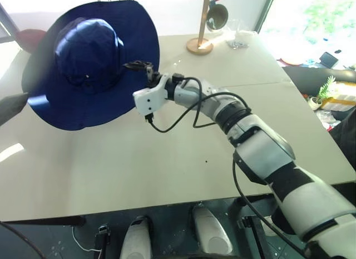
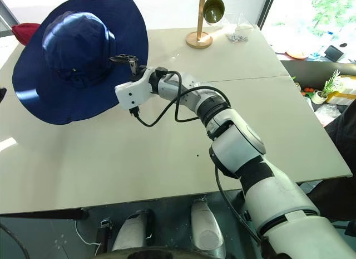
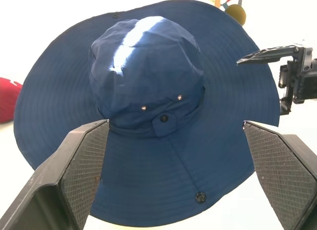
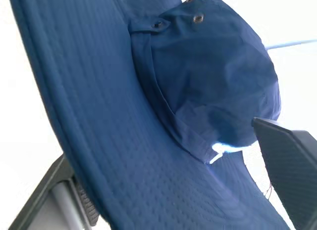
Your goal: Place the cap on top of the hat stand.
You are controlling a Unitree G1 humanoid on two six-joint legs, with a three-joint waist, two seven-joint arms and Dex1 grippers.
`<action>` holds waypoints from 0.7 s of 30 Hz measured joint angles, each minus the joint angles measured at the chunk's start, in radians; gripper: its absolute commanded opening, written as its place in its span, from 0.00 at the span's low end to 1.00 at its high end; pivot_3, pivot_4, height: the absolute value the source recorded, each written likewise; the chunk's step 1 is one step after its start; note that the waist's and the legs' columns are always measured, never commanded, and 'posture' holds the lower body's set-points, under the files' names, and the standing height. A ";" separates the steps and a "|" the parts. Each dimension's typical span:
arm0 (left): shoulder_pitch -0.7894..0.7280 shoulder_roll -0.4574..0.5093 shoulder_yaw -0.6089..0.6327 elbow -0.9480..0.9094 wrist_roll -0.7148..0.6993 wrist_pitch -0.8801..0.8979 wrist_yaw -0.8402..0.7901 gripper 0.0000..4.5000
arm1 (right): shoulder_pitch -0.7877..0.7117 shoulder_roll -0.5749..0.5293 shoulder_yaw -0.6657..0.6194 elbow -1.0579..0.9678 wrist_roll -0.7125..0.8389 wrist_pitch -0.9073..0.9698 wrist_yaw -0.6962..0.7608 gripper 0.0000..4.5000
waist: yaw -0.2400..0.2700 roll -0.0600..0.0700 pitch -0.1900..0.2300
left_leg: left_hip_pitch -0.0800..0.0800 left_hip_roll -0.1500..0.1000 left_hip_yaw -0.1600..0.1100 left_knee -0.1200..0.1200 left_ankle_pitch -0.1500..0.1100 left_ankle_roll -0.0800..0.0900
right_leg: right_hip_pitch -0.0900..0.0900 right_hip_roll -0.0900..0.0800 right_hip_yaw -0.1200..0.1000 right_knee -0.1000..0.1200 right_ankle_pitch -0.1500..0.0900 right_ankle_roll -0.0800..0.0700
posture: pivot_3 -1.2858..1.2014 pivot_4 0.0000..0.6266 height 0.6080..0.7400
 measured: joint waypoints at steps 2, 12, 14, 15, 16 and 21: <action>-0.002 0.001 -0.004 0.005 0.000 -0.007 -0.003 1.00 | 0.009 0.000 0.000 0.000 0.003 0.006 0.013 0.82 | 0.000 0.000 0.000 | 0.000 0.000 0.000 0.000 0.000 0.000 | 0.000 0.000 0.000 0.000 0.000 0.000 | 0.52 0.24 0.99; -0.003 0.004 -0.025 0.025 0.001 -0.014 -0.015 1.00 | 0.070 0.017 -0.113 -0.017 0.190 0.068 0.244 0.01 | 0.000 0.000 0.000 | 0.000 0.000 -0.001 0.000 0.000 0.000 | 0.001 0.000 -0.001 0.000 0.000 0.000 | 0.52 0.24 0.99; -0.003 0.005 -0.025 0.025 0.001 -0.015 -0.021 1.00 | 0.082 0.040 -0.155 -0.032 0.254 0.109 0.305 0.01 | 0.000 0.000 0.000 | 0.000 0.000 -0.002 0.000 0.000 0.000 | 0.001 0.000 -0.001 0.000 0.000 0.000 | 0.52 0.24 0.99; -0.004 0.006 -0.026 0.025 0.001 -0.015 -0.023 1.00 | 0.085 0.048 -0.170 -0.045 0.281 0.131 0.336 0.01 | 0.000 0.000 0.000 | 0.000 0.000 -0.002 0.000 0.000 0.000 | 0.001 0.000 -0.002 0.000 0.000 0.000 | 0.52 0.24 0.99; -0.004 0.006 -0.026 0.025 0.002 -0.015 -0.024 1.00 | 0.086 0.051 -0.179 -0.053 0.293 0.143 0.350 0.01 | 0.000 0.000 0.000 | 0.000 0.000 -0.002 0.000 0.000 0.000 | 0.001 0.000 -0.002 0.000 0.000 0.000 | 0.52 0.24 0.99; -0.004 0.012 -0.027 0.026 0.007 -0.015 -0.025 1.00 | 0.087 0.061 -0.210 -0.086 0.334 0.198 0.385 0.01 | 0.000 0.000 0.000 | 0.000 0.000 -0.002 0.000 0.000 0.000 | 0.001 0.000 -0.002 0.000 0.000 0.000 | 0.52 0.24 0.99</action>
